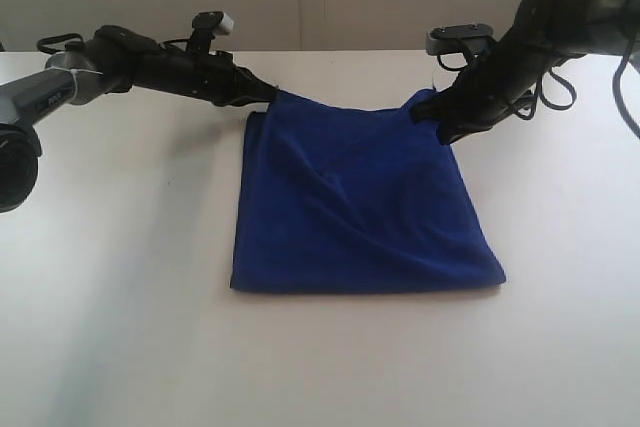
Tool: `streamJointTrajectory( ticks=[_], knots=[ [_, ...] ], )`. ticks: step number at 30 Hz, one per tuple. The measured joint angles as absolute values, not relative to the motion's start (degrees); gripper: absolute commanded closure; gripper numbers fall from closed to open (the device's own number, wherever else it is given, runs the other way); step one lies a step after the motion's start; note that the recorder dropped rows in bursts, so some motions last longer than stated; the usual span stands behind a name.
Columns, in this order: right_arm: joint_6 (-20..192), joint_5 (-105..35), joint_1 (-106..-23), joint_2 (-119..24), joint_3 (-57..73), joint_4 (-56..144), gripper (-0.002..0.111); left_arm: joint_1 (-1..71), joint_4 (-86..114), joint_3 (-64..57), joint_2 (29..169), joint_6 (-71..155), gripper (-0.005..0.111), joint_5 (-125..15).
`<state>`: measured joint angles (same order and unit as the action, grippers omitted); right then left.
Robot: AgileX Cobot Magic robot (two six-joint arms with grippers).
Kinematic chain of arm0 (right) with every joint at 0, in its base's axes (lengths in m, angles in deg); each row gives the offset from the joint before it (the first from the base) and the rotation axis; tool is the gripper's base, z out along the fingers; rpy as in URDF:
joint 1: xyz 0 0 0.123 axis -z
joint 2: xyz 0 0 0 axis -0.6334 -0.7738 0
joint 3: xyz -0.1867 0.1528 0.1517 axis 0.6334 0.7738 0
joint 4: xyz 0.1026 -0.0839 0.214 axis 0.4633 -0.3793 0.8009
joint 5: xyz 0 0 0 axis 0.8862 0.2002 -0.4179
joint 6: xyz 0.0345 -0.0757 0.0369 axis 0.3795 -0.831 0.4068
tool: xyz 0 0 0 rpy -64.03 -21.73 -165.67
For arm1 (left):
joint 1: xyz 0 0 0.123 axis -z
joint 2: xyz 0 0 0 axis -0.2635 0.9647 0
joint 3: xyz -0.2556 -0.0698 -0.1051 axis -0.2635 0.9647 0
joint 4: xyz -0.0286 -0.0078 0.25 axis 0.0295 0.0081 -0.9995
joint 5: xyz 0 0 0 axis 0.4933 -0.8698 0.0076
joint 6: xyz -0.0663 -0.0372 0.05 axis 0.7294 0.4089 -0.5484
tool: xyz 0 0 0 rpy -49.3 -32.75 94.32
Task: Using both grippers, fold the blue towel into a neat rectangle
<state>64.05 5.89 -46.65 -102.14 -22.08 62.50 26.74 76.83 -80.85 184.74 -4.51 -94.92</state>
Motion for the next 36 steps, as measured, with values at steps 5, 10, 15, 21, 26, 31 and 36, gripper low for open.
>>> streamJointTrajectory(
  ticks=[5,10,15,21,26,31,36],
  knots=[
    [64.1,5.9,-46.6,-102.1,-22.1,62.5,0.108,26.7,76.8,-81.4,184.7,-5.0,0.107,-95.1],
    [64.1,5.9,-46.6,-102.1,-22.1,62.5,0.108,26.7,76.8,-81.4,184.7,-5.5,0.107,-95.1],
    [64.1,5.9,-46.6,-102.1,-22.1,62.5,0.108,26.2,76.6,-81.4,184.7,-2.3,0.107,-97.1],
    [64.1,5.9,-46.6,-102.1,-22.1,62.5,0.108,24.6,76.0,-83.3,184.7,-0.9,0.107,-102.7],
    [64.1,7.9,-46.6,-102.1,-22.1,62.5,0.108,24.6,72.4,-85.6,184.7,2.7,0.107,-103.8],
    [64.1,9.0,-46.6,-104.8,-22.1,62.5,0.108,24.6,69.7,-85.6,184.7,4.0,0.107,-104.6],
    [64.1,9.0,-46.6,-104.9,-22.1,62.5,0.108,24.6,68.2,-85.6,184.6,4.2,0.107,-104.6]
  ],
)
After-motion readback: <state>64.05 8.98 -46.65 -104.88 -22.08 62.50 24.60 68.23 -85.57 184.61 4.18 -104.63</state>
